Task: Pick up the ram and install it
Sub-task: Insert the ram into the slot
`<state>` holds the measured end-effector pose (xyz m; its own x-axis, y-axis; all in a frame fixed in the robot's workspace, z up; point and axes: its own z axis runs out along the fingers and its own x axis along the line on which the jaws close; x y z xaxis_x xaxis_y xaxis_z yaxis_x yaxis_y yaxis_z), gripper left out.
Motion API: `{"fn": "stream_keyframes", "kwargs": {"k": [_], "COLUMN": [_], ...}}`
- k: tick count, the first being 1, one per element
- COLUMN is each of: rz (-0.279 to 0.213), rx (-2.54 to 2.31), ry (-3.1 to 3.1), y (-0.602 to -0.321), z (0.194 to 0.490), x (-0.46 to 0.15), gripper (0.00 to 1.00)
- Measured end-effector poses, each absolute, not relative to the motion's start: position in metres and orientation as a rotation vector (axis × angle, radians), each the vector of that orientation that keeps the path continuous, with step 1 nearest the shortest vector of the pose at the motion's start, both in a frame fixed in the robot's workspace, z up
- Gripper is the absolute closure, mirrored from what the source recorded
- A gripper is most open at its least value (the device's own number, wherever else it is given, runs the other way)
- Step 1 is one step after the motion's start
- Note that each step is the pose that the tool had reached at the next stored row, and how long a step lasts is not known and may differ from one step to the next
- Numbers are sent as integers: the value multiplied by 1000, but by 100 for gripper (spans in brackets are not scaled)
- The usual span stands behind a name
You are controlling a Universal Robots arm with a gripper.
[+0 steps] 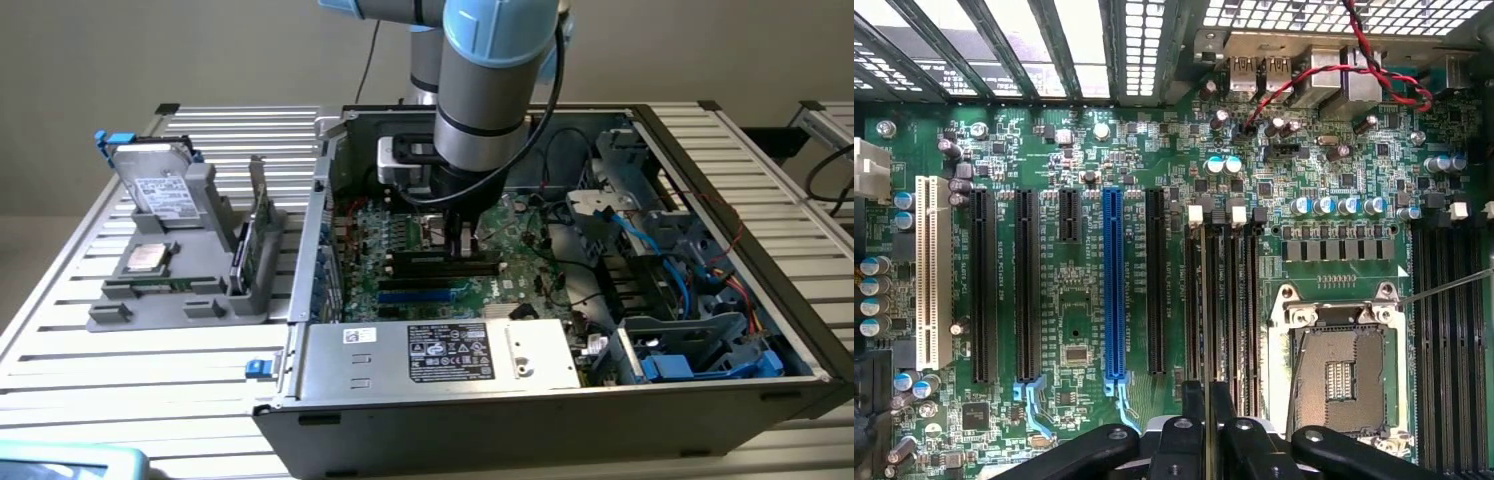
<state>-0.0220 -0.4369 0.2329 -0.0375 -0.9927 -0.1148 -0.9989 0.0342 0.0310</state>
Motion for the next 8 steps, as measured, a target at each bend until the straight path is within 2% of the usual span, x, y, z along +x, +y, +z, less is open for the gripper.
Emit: {"fn": "stream_keyframes", "kwargs": {"k": [8], "rz": [155], "rx": [-2135], "ry": [2213], "y": [-437], "z": [230], "x": [-22], "gripper": [85]}}
